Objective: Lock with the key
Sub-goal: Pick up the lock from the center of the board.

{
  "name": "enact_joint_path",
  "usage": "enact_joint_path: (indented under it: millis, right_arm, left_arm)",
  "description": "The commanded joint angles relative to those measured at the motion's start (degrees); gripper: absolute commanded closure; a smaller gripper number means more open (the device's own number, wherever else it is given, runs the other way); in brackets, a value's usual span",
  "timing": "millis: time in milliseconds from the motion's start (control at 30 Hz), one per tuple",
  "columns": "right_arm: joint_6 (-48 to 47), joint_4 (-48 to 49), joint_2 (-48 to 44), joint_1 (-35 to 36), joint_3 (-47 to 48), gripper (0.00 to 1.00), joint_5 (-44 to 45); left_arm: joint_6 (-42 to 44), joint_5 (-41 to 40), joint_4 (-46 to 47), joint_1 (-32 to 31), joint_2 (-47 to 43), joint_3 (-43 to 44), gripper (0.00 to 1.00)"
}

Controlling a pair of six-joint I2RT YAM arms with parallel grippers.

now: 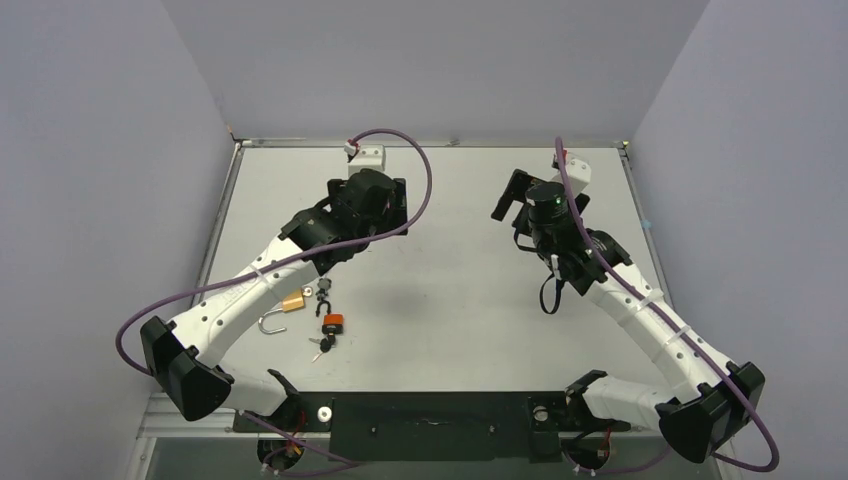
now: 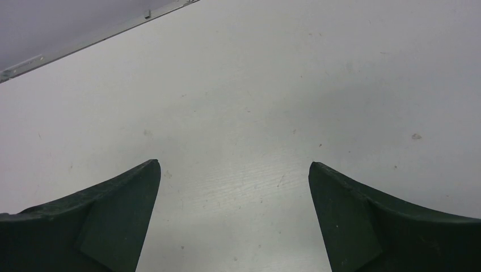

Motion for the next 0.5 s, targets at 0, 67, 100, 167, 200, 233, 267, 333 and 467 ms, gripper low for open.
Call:
enact_joint_path:
  millis: [0,67,100,167,200,233,267,333,467]
  right_arm:
    - [-0.3,1.7,0.6,0.3,3.1,0.00,1.9]
    - [-0.2,1.8,0.9,0.3,3.1,0.00,1.1]
    - [0.0,2.0,0.9,0.3,2.8,0.00,0.8]
    - [0.2,2.2,1.1,0.3,2.5,0.00,0.5]
    - [0.3,2.4,1.0,0.3,2.3,0.00,0.4]
    - [0.4,2.6,0.9,0.3,2.0,0.00,0.3]
    - [0.5,2.8,0.7,0.4,1.9,0.00,0.3]
    - [0.5,3.2,0.4,0.3,1.4,0.00,0.2]
    - [0.3,3.5,0.5,0.4,0.9,0.00,-0.3]
  left_arm:
    - [-0.3,-5.0,-0.9,1.2,-2.4,1.1,0.18]
    - [-1.5,-5.5,-2.7,2.3,-2.2,1.1,0.18]
    - [-1.8,-4.7,-3.0,3.4,-2.1,0.9,0.18]
    - [-2.6,-3.2,-3.4,4.8,-2.3,0.1,0.18]
    - [-3.0,-2.8,-3.4,5.1,-2.4,-0.4,0.18]
    - [-3.2,-2.6,-3.5,5.5,-2.5,-0.6,0.18]
    - [-3.5,-2.6,-3.5,5.9,-2.5,-1.0,0.18]
    - [-4.0,-2.5,-3.8,6.4,-2.6,-1.4,0.18]
    - [-6.3,-1.7,-4.5,8.5,-2.6,-2.8,0.18]
